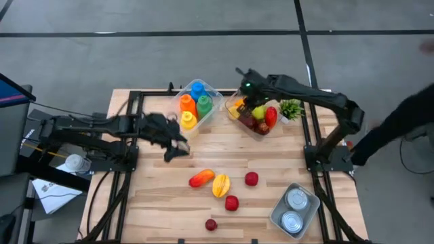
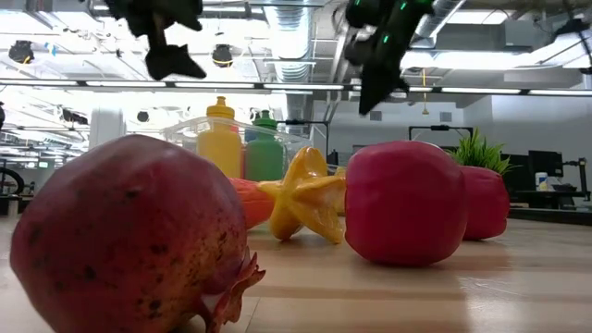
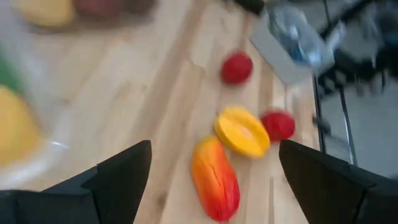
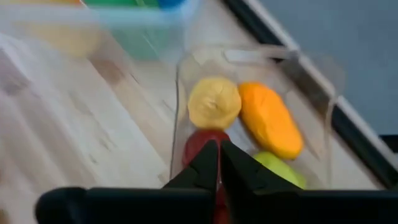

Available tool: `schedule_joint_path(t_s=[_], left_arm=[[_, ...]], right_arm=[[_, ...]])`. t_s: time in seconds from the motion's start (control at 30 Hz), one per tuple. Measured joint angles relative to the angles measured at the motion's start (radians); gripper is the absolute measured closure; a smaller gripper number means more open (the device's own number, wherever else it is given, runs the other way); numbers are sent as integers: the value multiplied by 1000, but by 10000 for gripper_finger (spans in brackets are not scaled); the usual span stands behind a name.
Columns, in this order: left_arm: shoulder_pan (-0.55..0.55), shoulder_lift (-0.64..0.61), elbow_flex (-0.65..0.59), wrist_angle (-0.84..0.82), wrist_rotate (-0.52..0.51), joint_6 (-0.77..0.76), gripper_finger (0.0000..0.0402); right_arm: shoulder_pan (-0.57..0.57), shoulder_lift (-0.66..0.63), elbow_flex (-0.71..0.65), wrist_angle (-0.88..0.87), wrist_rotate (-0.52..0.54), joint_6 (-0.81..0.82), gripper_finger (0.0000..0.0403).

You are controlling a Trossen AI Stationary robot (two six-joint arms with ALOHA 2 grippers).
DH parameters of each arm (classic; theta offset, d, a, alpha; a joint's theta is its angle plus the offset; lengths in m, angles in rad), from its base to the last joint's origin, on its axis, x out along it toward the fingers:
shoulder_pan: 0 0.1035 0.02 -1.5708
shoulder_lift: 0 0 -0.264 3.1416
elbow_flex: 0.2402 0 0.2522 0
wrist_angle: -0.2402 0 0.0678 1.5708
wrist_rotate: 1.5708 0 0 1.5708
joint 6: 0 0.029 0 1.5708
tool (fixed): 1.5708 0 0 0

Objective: Pick & Place Food Item
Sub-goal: Put the orange mango into the right transparent bin

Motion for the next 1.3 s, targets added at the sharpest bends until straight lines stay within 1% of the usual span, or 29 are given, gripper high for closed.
schedule_joint_path(t_s=[0.1, 0.2, 0.3, 0.4, 0.43, 0.5, 0.57, 0.63, 0.7, 0.83, 0.9, 1.03, 1.2, 1.3], left_arm=[[-86, 0, -89, 97, -45, 17, 60], [-158, 0, -182, 218, -117, 9, 60], [-228, 1, -252, 334, -195, 7, 60], [-302, 25, -295, 458, -308, 20, 60], [-324, 38, -301, 493, -342, 26, 60], [-362, 85, -301, 568, -375, 51, 60], [-395, 145, -301, 620, -383, 69, 60], [-428, 219, -301, 680, -385, 58, 60], [-457, 295, -301, 711, -415, 17, 60], [-494, 427, -301, 731, -549, -71, 60], [-501, 481, -302, 751, -588, -121, 60], [-515, 567, -298, 820, -593, -158, 60], [-542, 667, -271, 815, -591, -162, 60], [-549, 710, -257, 809, -589, -205, 62]], right_arm=[[13, -81, 2, -1, 1, 1, 374], [28, -155, 2, -5, 1, 1, 341], [46, -212, 3, -13, 1, 1, 294], [65, -245, 3, -18, 1, 1, 239], [68, -251, 3, -21, 1, 1, 220], [77, -259, 3, -29, 1, 1, 185], [85, -258, 3, -40, 0, 1, 157], [91, -256, 3, -65, -2, 1, 139], [97, -249, 3, -76, -1, 1, 131], [111, -239, 3, -96, 0, 0, 128], [116, -235, 3, -100, 1, -3, 127], [116, -237, 2, -98, 2, -7, 127], [114, -236, 2, -98, 5, -10, 127], [114, -236, 2, -98, 5, -10, 127]])
